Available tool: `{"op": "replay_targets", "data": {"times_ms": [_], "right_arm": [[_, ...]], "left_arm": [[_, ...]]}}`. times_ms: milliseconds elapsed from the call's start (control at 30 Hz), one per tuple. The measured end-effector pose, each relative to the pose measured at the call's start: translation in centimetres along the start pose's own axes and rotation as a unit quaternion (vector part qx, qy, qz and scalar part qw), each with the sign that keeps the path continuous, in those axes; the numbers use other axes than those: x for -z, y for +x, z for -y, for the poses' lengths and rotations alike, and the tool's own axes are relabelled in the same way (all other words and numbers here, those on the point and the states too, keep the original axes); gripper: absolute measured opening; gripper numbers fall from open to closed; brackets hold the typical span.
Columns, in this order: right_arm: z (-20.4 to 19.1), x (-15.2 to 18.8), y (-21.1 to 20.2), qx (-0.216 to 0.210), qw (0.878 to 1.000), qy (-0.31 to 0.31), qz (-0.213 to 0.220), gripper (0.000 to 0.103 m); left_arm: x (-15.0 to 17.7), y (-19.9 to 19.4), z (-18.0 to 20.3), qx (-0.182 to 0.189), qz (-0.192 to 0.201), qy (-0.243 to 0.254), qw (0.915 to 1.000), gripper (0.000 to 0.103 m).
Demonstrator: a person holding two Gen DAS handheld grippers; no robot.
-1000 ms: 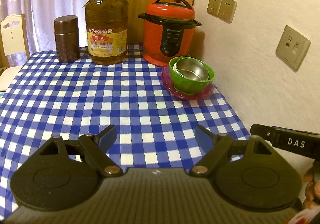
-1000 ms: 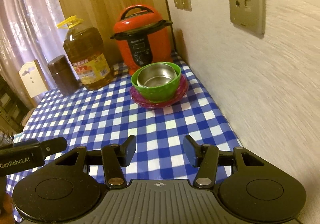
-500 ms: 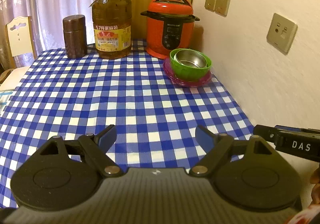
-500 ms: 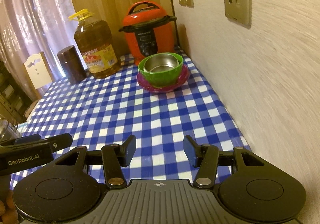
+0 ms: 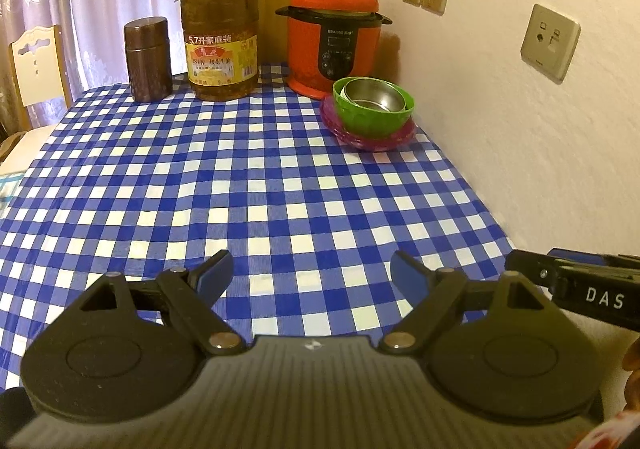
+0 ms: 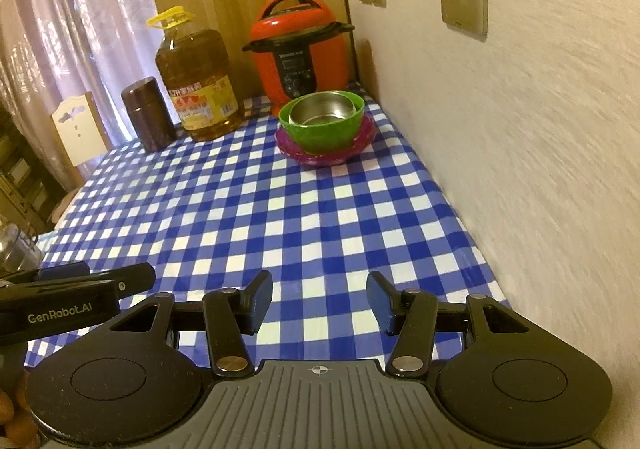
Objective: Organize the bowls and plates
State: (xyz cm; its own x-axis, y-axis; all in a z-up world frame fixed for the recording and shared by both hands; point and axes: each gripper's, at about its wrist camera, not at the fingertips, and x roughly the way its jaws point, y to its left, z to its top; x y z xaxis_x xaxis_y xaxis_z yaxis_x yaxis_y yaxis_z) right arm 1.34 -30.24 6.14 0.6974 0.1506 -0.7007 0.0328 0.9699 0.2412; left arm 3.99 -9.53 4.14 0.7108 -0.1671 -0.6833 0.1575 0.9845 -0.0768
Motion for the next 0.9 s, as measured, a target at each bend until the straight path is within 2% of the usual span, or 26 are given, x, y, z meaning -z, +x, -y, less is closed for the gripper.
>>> {"op": "replay_targets", "data": {"times_ms": [900], "right_arm": [[0.30,0.22,0.19,0.003,1.000,0.006,-0.002,0.052]], "left_arm": [[0.15,0.06,0.03,0.001,-0.004,-0.001,1.0000,0.084]]}}
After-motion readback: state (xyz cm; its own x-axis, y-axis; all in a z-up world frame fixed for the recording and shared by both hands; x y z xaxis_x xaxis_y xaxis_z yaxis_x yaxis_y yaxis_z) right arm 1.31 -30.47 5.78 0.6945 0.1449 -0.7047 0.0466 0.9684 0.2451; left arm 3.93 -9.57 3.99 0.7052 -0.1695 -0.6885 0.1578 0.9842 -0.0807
